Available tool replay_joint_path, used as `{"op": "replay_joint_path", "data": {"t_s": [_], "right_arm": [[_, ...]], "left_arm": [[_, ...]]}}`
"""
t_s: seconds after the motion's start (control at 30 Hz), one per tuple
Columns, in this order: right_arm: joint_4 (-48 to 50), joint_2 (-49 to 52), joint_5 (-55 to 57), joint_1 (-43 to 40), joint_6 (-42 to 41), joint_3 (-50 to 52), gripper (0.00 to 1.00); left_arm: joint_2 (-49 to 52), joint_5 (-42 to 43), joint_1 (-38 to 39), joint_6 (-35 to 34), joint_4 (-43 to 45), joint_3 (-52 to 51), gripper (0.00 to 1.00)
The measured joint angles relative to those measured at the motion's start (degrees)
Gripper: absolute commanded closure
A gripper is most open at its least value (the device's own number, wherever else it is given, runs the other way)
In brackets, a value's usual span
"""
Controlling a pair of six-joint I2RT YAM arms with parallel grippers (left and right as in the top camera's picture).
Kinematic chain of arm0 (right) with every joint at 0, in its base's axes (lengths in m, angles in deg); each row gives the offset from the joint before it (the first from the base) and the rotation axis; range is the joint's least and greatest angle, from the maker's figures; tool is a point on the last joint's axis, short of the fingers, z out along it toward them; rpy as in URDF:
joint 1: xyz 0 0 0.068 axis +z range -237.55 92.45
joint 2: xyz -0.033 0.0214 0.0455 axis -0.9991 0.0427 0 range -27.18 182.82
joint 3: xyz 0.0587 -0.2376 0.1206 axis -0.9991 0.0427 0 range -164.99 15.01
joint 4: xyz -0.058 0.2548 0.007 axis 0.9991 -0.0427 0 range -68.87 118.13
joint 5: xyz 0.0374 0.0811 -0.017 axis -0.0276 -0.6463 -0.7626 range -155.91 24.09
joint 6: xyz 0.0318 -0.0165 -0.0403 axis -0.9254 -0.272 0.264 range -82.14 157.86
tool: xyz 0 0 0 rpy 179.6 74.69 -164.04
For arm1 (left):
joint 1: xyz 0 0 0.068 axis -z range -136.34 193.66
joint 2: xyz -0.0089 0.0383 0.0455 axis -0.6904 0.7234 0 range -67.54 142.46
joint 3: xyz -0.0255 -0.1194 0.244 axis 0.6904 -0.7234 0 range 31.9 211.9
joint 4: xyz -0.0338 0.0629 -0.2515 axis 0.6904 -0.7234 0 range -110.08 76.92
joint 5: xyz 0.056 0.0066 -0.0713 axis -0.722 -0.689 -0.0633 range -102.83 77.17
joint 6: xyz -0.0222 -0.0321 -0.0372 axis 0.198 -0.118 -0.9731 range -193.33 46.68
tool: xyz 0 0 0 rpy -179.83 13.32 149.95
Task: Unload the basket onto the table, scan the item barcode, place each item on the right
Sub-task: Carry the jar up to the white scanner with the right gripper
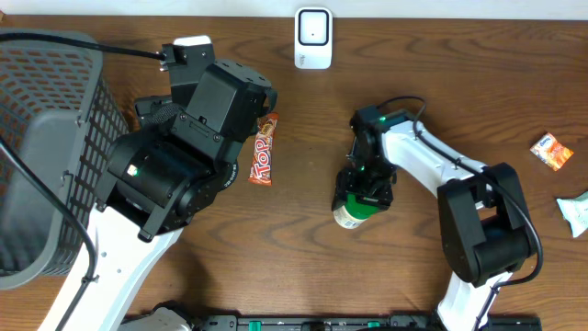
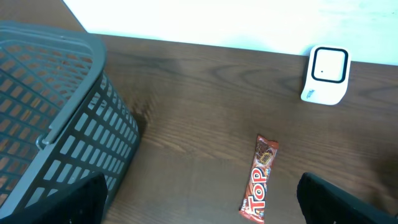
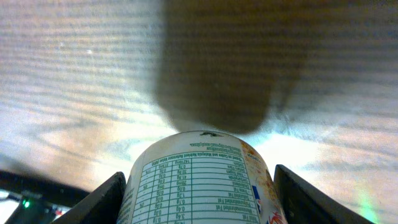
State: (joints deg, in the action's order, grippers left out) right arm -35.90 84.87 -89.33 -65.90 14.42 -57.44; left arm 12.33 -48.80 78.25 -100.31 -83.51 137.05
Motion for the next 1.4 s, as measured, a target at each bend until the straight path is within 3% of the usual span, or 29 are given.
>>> {"op": "replay_joint_path", "data": {"t_s": [0.33, 0.7, 1.1, 1.4], "right_arm": [[-1.7, 0.09, -1.22, -0.37, 2.91, -5.11, 0.56], [-4.46, 0.09, 3.82, -0.37, 3.41, -29.44, 0.59], [25.57, 0.11, 19.45, -0.37, 8.04, -34.71, 0.55], [44.09, 5.81, 22.36, -0.37, 14.01, -34.97, 0.63]], "left_arm": [[0.0, -0.02, 0.0, 0.0, 0.0, 0.0, 0.02], [0.0, -0.02, 0.0, 0.0, -0.02, 0.0, 0.02], [0.0, 0.0, 0.0, 0.02, 0.0, 0.0, 0.02], [0.0, 0.0, 0.0, 0.02, -0.02, 0.0, 0.02]]}}
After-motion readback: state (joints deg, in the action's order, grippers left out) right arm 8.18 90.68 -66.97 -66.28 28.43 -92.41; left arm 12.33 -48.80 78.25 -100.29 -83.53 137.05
